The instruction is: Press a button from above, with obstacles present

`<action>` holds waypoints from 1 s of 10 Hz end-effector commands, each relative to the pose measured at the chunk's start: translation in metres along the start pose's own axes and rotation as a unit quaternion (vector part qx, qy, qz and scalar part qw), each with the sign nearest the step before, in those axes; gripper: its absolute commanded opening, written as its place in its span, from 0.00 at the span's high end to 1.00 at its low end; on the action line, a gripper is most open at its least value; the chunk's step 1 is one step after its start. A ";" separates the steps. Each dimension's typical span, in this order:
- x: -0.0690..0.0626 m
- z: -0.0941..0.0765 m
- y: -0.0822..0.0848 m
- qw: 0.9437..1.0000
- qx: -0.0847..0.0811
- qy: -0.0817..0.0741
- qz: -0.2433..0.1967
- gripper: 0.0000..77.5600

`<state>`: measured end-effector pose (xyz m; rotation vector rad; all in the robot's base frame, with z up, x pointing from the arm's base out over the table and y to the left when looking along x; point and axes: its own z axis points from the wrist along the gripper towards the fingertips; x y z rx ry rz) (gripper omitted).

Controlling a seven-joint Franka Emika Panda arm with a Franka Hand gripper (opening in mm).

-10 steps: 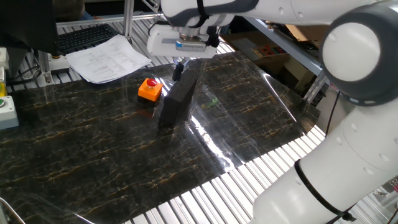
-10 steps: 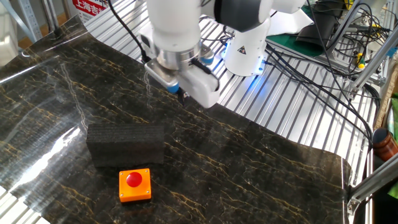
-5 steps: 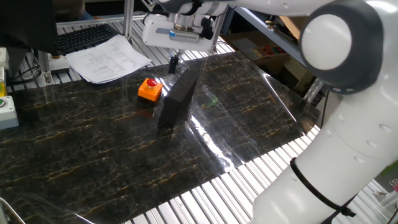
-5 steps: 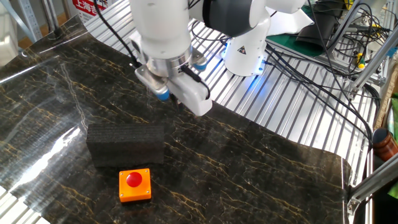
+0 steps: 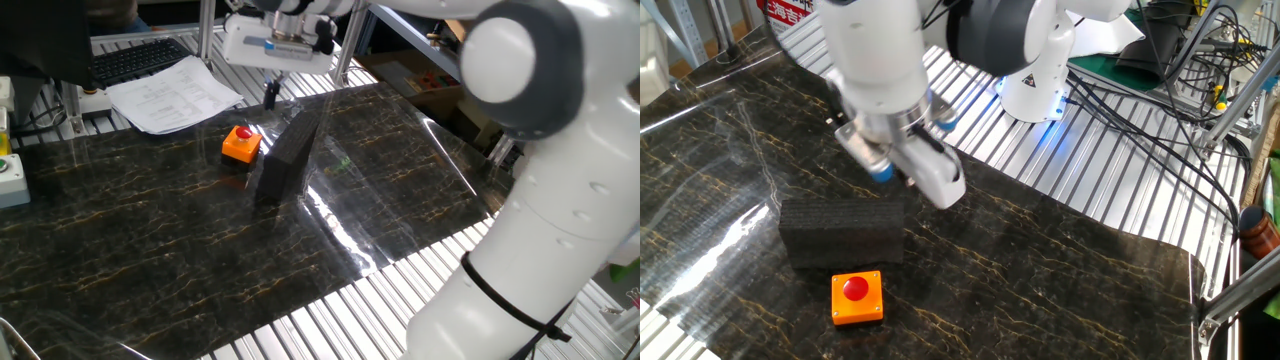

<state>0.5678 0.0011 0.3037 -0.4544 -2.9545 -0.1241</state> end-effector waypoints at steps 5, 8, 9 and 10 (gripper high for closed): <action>-0.020 -0.008 0.003 1.000 0.006 -0.004 0.003 1.00; -0.020 -0.008 0.003 1.000 0.007 -0.002 0.027 1.00; -0.020 -0.008 0.003 0.999 0.010 0.007 0.033 1.00; -0.020 -0.008 0.003 0.999 0.011 0.008 0.034 1.00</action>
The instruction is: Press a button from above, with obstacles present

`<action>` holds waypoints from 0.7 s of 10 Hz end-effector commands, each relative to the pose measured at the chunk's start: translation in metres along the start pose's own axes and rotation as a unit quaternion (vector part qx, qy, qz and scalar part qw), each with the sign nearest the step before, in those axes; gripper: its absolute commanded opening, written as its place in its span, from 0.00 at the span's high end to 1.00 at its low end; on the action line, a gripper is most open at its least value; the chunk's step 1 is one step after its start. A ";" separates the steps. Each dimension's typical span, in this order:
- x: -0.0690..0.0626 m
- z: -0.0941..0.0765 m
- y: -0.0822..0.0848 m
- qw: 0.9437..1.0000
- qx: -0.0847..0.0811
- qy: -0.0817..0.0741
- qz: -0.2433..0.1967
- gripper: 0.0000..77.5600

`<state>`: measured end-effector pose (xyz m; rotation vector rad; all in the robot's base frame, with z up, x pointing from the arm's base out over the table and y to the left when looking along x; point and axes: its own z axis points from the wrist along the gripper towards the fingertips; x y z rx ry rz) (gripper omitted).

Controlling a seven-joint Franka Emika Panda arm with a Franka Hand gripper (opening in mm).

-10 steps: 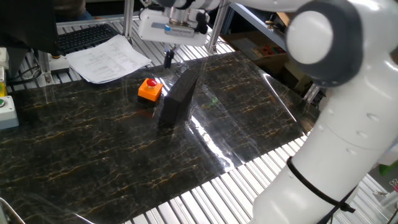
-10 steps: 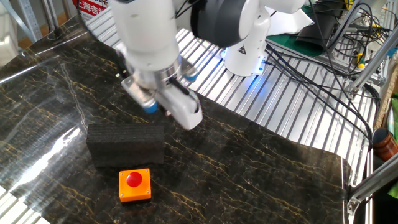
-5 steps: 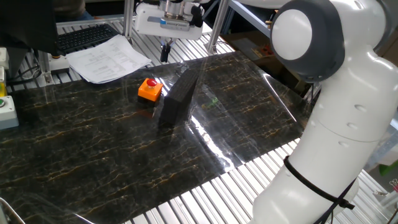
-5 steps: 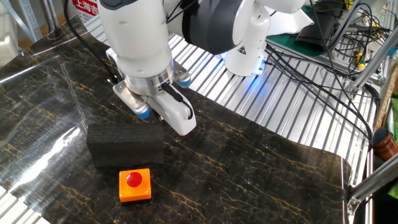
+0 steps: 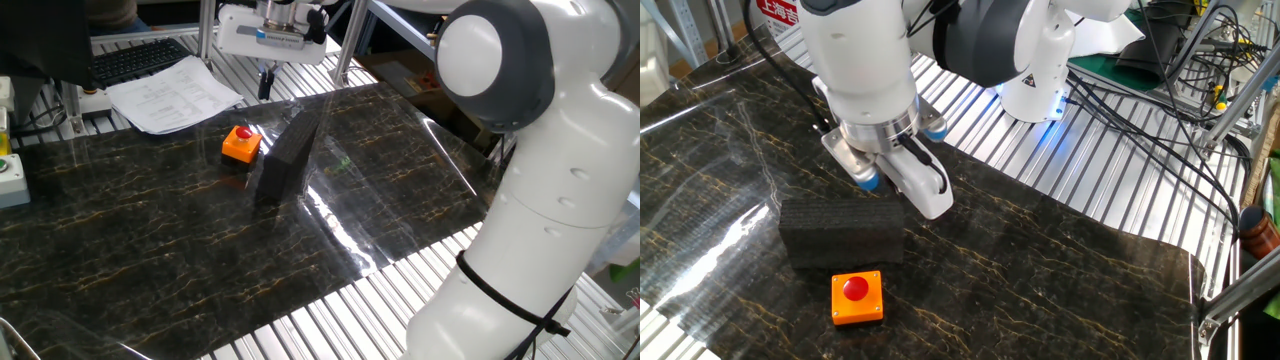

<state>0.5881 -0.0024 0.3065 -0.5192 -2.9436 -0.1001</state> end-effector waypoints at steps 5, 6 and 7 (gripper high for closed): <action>0.000 -0.002 0.000 1.000 0.011 0.003 0.011 1.00; 0.000 -0.002 0.000 1.000 0.011 0.003 0.009 1.00; -0.002 -0.001 0.000 1.000 0.011 0.004 0.006 1.00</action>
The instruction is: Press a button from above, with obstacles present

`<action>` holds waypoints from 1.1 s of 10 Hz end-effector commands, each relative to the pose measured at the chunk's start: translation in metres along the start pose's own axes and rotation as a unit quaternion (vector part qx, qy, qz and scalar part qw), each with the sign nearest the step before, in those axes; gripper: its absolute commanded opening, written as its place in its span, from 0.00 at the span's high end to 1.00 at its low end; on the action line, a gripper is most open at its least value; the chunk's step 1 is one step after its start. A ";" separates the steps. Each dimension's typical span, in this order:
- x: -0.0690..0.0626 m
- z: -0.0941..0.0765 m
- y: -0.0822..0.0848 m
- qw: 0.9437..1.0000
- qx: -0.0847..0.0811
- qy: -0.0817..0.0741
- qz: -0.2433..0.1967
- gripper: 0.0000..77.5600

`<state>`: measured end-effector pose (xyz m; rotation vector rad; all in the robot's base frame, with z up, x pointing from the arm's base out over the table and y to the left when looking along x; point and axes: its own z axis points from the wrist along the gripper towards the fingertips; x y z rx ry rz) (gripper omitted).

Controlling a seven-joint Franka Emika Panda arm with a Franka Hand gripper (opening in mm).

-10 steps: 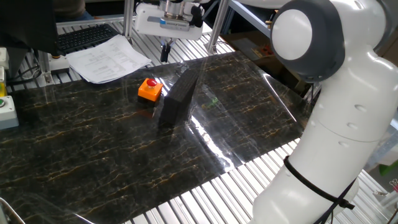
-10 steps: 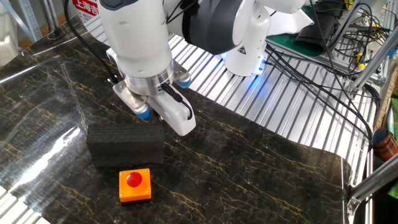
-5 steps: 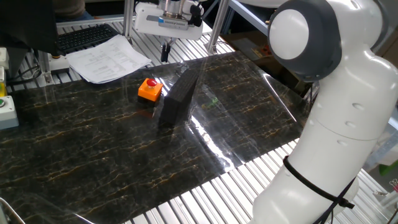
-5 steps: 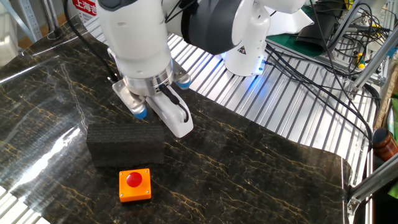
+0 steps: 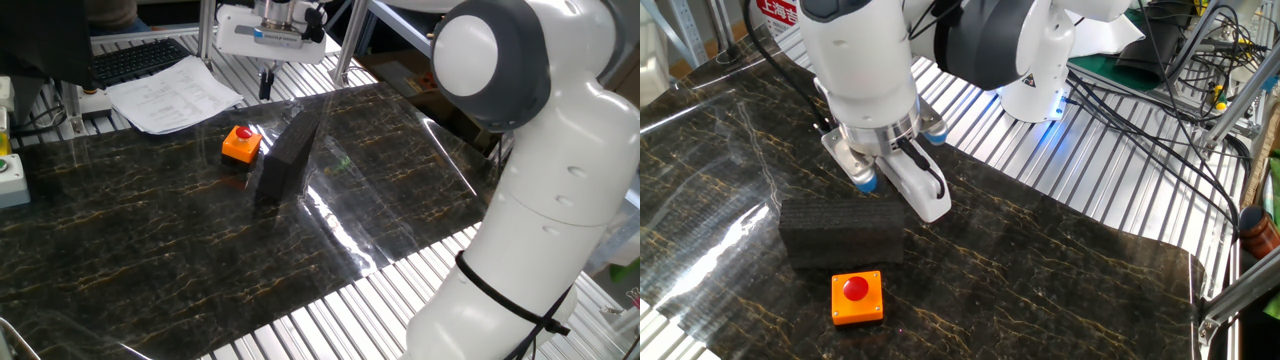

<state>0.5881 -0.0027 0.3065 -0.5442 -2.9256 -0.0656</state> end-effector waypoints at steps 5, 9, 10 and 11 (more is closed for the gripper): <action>-0.028 0.017 0.000 1.000 0.003 -0.022 -0.021 1.00; -0.042 0.037 0.011 0.999 0.010 -0.034 -0.015 1.00; -0.044 0.041 0.012 0.999 0.009 -0.036 -0.015 1.00; -0.047 0.045 0.014 0.999 0.009 -0.037 -0.016 1.00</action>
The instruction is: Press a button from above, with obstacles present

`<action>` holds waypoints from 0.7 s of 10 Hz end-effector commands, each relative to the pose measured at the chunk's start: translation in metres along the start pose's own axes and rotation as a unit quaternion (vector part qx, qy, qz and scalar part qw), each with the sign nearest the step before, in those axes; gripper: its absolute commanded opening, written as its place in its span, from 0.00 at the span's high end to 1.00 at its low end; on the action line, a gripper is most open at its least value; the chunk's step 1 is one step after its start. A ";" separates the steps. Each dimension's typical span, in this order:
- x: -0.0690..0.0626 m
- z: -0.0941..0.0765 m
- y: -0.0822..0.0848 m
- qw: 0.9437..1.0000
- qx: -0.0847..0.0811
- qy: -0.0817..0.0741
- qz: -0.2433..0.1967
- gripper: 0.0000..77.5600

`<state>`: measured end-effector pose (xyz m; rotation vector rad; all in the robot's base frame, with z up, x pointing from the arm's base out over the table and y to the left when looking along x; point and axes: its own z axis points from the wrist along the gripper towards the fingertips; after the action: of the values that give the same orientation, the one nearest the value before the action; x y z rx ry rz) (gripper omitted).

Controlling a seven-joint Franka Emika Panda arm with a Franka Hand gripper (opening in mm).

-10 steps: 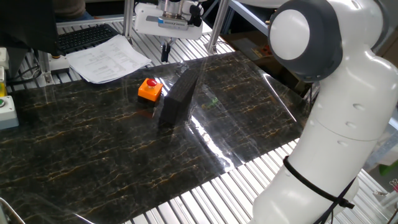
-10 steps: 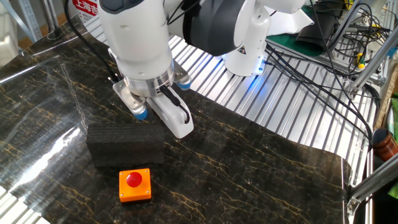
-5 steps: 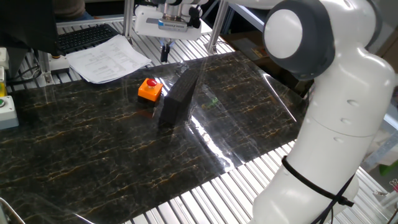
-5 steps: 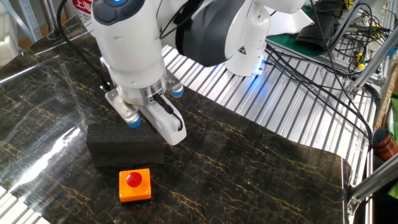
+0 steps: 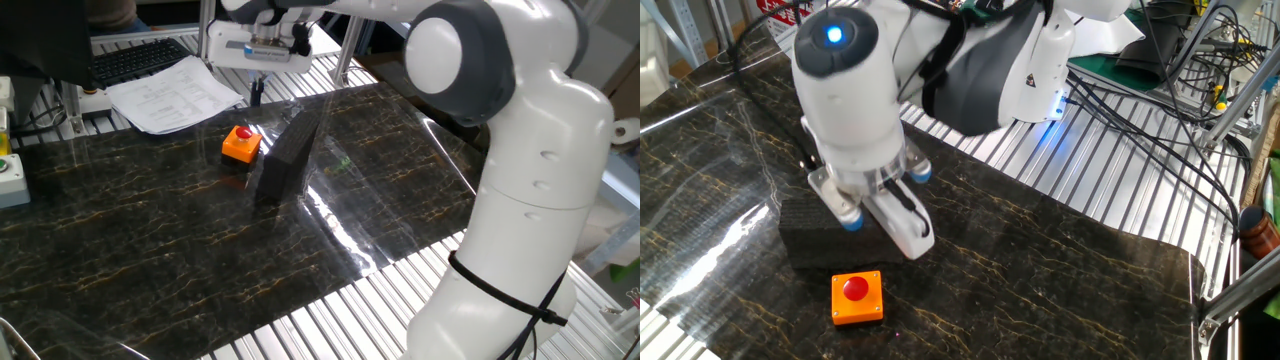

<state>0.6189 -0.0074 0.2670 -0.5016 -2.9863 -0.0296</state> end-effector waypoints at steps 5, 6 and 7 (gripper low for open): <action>-0.026 0.034 0.007 1.000 -0.005 -0.020 -0.014 1.00; -0.028 0.036 0.007 1.000 -0.005 -0.022 -0.016 1.00; -0.031 0.043 0.008 1.000 -0.006 -0.025 -0.018 1.00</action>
<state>0.6424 -0.0072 0.2250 -0.4645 -3.0329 -0.0353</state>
